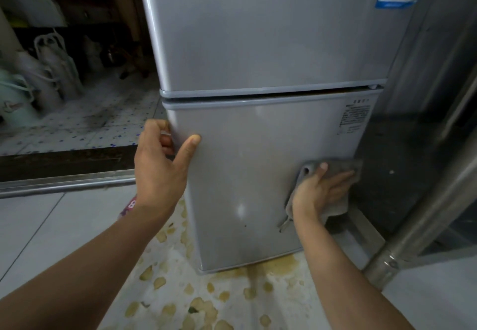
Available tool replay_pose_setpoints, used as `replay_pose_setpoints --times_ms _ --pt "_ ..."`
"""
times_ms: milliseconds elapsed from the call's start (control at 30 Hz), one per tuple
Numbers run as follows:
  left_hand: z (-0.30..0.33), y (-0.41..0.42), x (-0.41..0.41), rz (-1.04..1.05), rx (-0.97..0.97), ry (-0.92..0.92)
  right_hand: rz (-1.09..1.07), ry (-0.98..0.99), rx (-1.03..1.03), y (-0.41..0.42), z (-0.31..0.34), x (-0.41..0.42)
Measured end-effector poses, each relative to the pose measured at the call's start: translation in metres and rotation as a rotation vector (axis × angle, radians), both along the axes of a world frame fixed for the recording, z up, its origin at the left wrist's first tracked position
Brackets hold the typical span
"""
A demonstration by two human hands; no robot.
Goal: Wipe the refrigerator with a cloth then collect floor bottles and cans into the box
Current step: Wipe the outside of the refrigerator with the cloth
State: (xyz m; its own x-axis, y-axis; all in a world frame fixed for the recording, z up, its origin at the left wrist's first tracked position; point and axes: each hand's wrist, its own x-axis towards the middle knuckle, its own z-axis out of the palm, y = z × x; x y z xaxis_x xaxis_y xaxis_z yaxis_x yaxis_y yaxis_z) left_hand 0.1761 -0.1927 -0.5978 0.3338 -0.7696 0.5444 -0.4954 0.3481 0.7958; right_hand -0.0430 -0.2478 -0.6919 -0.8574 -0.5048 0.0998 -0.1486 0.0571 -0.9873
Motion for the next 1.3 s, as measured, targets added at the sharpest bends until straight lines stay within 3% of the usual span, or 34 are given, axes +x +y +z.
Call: replay_pose_setpoints --times_ms 133,267,400,500,567,767,1000,1200,1300 --pt "-0.017 0.003 0.005 -0.017 0.006 -0.032 0.017 0.158 -0.181 0.005 0.031 0.044" --pt "-0.052 0.006 0.006 0.014 0.049 -0.171 0.032 0.386 -0.196 0.015 -0.019 0.067" --pt "-0.056 -0.004 0.017 -0.015 0.054 -0.230 0.080 0.244 -0.101 0.029 -0.079 0.083" --pt "-0.056 -0.005 0.021 -0.036 0.073 -0.245 0.074 0.027 -0.057 0.030 -0.078 0.092" --pt "-0.055 -0.004 0.020 -0.021 0.090 -0.247 0.117 0.014 -0.062 0.030 -0.060 0.102" --pt "-0.048 -0.003 0.023 -0.091 0.148 -0.166 0.165 0.544 -0.239 0.026 -0.015 0.125" --pt "-0.046 -0.001 0.022 -0.108 0.163 -0.121 0.346 1.458 -0.098 0.036 -0.116 0.080" --pt "-0.051 0.010 0.039 -0.375 0.307 0.116 0.327 1.726 -0.366 0.022 -0.060 0.063" --pt "-0.059 0.015 0.045 -0.391 0.350 0.179 0.234 1.682 -0.466 0.008 -0.019 0.083"
